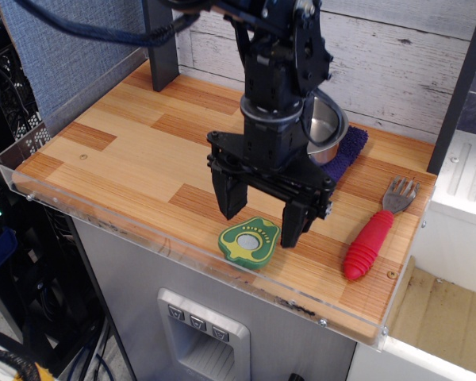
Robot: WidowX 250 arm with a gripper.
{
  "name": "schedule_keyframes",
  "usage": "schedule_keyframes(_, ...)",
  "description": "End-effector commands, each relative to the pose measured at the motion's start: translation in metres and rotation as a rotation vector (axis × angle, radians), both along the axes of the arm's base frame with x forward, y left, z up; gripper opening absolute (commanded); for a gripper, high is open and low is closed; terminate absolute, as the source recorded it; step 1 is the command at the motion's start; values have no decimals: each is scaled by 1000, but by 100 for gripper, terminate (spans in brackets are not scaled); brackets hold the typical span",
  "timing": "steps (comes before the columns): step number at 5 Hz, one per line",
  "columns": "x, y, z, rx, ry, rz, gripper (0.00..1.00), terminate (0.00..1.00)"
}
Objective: Move the green pepper next to the silver pot, on the opposite side of the red fork.
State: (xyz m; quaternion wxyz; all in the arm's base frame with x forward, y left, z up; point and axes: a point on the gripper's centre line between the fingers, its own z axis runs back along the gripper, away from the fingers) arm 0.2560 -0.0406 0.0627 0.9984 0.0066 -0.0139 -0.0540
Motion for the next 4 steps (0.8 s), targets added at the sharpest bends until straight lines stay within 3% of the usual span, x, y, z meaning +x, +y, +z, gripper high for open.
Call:
schedule_keyframes(1, -1, 9, -10, 37, 17, 2, 100, 0)
schedule_keyframes(4, 7, 19, -32, 75, 35, 21, 100, 0)
